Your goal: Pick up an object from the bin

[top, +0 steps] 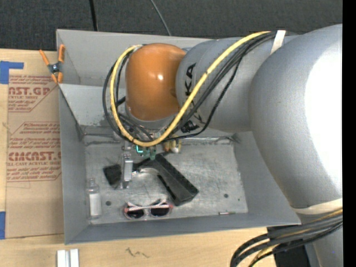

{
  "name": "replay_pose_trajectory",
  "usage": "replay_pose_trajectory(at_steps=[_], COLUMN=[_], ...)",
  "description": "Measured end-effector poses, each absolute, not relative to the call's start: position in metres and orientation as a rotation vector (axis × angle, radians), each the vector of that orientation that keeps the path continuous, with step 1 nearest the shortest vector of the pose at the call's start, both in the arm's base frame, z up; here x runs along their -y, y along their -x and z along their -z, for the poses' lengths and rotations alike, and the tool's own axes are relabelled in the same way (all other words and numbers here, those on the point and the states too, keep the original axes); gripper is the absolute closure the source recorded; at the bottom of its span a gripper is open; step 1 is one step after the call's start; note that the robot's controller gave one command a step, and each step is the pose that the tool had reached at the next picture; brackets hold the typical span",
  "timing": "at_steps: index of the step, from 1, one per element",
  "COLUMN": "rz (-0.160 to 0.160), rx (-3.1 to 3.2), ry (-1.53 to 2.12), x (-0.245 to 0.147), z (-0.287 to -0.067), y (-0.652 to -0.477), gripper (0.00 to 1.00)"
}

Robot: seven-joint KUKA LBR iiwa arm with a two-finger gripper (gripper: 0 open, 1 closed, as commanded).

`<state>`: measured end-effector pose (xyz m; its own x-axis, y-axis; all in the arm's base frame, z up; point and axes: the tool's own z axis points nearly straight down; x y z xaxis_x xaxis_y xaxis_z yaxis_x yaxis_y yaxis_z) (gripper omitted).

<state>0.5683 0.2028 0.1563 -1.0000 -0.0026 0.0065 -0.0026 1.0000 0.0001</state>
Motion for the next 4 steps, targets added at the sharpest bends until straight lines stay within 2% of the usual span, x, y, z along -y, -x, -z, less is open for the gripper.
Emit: replay_pose_trajectory(at_steps=[1, 2, 3, 4], rz=[0.002, 0.005, 0.009, 0.008], rx=[3.143, 3.147, 3.158, 3.151], ry=[-0.001, 0.039, 0.051, 0.049], x=[-0.202, -0.193, -0.191, -0.191], z=[-0.161, -0.096, -0.053, -0.065], y=[-0.571, -0.558, -0.561, -0.557], gripper=[0.0, 0.0, 0.0, 0.0])
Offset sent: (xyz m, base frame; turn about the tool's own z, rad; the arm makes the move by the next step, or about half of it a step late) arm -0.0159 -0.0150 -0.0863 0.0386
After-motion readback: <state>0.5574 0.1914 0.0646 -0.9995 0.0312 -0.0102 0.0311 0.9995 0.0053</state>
